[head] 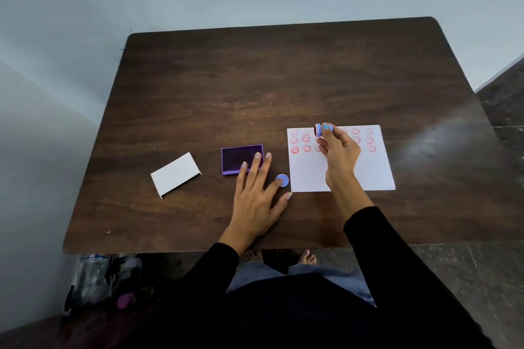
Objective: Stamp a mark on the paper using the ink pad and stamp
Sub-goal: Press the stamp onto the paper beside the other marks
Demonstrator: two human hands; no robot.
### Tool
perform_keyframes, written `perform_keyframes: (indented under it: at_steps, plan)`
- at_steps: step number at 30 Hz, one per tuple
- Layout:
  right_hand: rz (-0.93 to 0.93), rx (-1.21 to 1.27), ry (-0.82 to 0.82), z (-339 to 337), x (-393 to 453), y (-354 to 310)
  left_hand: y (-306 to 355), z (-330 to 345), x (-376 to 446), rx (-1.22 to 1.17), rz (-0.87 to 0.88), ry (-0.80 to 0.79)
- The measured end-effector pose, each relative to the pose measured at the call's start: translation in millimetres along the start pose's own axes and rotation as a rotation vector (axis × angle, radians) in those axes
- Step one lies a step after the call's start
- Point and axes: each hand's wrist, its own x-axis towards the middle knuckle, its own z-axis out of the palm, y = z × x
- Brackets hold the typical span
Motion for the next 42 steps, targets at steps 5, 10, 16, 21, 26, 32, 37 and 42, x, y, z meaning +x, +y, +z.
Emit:
perform_keyframes:
  at_steps: [5, 10, 16, 21, 26, 32, 37, 42]
  plan:
    - [0.032, 0.069, -0.057, -14.7, 5.4, -3.6, 1.2, -7.3, 4.1, -0.063, -0.179, 0.041]
    - [0.041, 0.033, -0.132, -21.3, 13.2, -6.6, -4.8, -8.5, 55.6, -0.079, -0.196, -0.216]
    - [-0.106, -0.082, -0.102, -18.1, 8.5, 0.9, -16.3, 6.5, 100.2, 0.028, -0.012, -0.514]
    - [-0.257, -0.267, -0.059, -15.0, -11.2, 27.3, -23.8, 15.7, 101.8, 0.003, -0.006, -0.569]
    - [-0.428, -0.396, -0.017, -16.5, -26.1, 47.1, -23.9, 16.8, 101.2, -0.020, 0.009, -0.546]
    - [-0.635, -0.526, 0.004, -12.0, -34.6, 57.6, -23.8, 16.5, 101.2, -0.093, -0.010, -0.559]
    - [-0.701, -0.691, -0.009, -10.0, -36.3, 60.1, -23.1, 17.1, 103.6, -0.066, -0.002, -0.552]
    - [-0.728, -0.772, -0.024, -8.4, -37.6, 59.0, -24.1, 18.7, 102.8, -0.062, 0.003, -0.554]
